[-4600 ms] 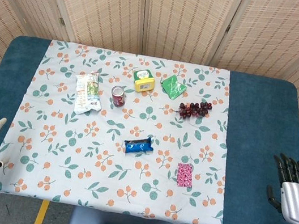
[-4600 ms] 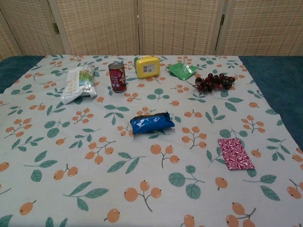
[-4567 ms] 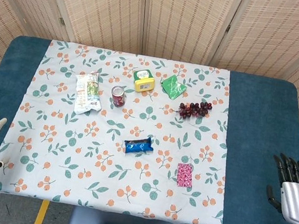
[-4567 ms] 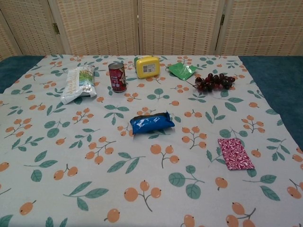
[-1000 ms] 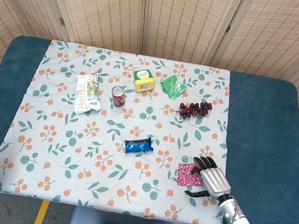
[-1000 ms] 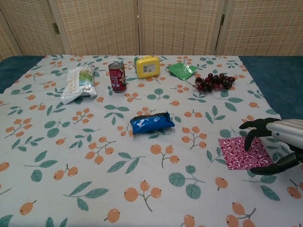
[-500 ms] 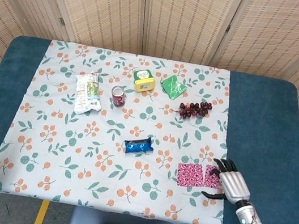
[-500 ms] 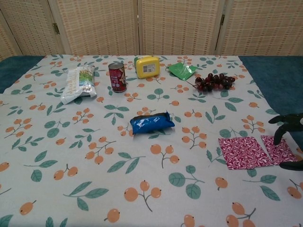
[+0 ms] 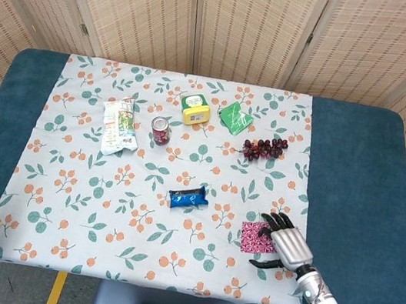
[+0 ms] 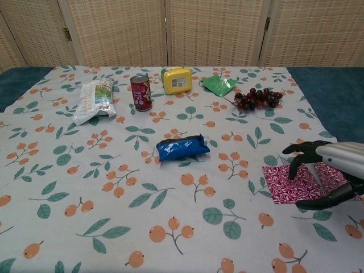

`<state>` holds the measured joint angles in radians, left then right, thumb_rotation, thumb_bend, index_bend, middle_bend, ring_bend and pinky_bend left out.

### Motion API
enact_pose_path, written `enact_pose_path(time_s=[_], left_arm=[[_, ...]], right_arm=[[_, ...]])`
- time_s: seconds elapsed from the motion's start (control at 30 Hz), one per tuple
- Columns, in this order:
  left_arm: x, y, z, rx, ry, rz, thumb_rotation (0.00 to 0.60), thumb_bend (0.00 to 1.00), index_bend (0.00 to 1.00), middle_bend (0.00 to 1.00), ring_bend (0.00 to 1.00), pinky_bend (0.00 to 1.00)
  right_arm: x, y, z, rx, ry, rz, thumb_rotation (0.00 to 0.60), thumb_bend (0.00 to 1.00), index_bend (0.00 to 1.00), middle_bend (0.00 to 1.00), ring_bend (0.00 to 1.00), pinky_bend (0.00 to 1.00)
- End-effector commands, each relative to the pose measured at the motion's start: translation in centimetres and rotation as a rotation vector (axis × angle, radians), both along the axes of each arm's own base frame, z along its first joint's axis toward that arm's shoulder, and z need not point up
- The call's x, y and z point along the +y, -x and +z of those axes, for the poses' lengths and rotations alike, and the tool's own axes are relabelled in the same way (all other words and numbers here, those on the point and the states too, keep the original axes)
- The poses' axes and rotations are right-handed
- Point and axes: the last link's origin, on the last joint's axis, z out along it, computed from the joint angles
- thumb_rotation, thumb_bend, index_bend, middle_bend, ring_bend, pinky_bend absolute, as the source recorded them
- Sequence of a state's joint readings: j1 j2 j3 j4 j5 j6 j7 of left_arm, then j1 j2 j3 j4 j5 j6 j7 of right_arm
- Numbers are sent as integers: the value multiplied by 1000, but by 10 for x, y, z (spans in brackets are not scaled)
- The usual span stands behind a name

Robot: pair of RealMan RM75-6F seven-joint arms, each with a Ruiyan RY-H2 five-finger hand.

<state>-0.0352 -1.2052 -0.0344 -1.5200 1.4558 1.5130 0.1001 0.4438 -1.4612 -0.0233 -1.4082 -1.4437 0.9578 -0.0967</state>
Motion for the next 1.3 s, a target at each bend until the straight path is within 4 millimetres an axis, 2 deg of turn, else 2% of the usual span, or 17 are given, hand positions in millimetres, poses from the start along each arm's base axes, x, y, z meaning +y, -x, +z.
enact_pose_path(time_s=[0.03, 0.57, 0.77, 1.0, 1.3], left_arm=[[-1, 1, 0, -1, 1, 5, 600, 218, 196, 39, 81, 0], [0, 2, -2, -3, 3, 2, 600, 218, 195, 39, 81, 0], [-1, 3, -1, -2, 1, 6, 600, 218, 195, 39, 81, 0], [-2, 0, -2, -2, 5, -2, 600, 218, 195, 39, 81, 0], [-3, -5, -3, -2, 8, -15, 600, 218, 195, 39, 81, 0]], right_arm=[[-2, -1, -3, 9, -9, 2, 253, 188, 340, 109, 0, 0], [0, 12, 6, 29, 21, -35, 253, 188, 340, 109, 0, 0], [5, 19, 20, 10, 66, -57, 253, 188, 340, 112, 0, 0], [17, 37, 37, 29, 94, -101, 251, 188, 340, 112, 0, 0], [19, 48, 34, 37, 82, -125, 253, 188, 340, 112, 0, 0]])
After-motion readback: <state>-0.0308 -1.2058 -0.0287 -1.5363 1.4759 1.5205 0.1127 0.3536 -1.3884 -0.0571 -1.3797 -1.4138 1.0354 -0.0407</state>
